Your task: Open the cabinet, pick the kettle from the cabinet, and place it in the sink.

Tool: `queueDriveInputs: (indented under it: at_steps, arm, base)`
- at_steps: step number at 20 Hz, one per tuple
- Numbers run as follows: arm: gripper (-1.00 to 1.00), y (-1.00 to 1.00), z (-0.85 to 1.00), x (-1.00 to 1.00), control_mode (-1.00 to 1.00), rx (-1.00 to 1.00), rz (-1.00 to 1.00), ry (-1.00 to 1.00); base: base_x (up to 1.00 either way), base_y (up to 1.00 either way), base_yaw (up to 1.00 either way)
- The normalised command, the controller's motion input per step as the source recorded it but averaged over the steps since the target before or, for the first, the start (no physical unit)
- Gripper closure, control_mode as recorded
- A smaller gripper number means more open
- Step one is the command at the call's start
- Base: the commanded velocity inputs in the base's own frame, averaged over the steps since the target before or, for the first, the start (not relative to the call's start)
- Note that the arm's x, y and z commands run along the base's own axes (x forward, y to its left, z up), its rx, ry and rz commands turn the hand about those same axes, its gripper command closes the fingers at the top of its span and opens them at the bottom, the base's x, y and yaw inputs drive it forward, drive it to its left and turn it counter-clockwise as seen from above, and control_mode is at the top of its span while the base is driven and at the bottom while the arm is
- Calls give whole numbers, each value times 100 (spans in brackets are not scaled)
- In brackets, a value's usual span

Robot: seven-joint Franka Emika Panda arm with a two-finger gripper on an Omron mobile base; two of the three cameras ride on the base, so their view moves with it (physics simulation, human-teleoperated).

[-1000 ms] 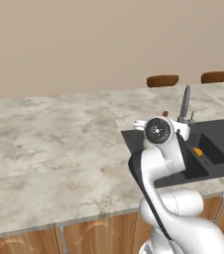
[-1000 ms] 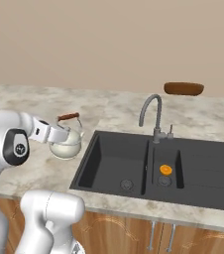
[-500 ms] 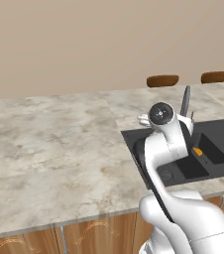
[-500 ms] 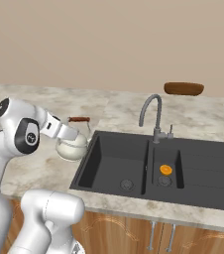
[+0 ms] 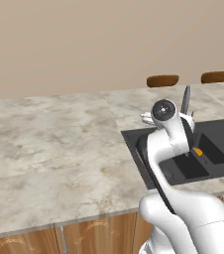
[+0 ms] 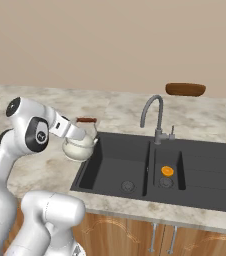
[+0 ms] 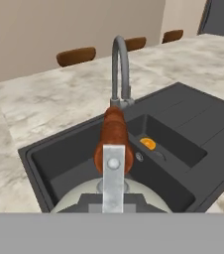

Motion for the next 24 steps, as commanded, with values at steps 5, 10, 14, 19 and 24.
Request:
queueDriveInputs:
  at_steps: [5,10,14,19,24]
  arm:
    - [100,-16,-41,12,-100,0,-3,-26]
    - [100,-27,-25,24,-100,4,-12,8]
    - [100,-24,-22,28,-100,3,-14,18]
    - [100,-17,-23,29,-100,1,-11,15]
    - [100,-19,-26,29,-100,6,-3,7]
  base:
    - [0,0,0]
    - [0,0,0]
    - [0,0,0]
    - [0,0,0]
    - [0,0,0]
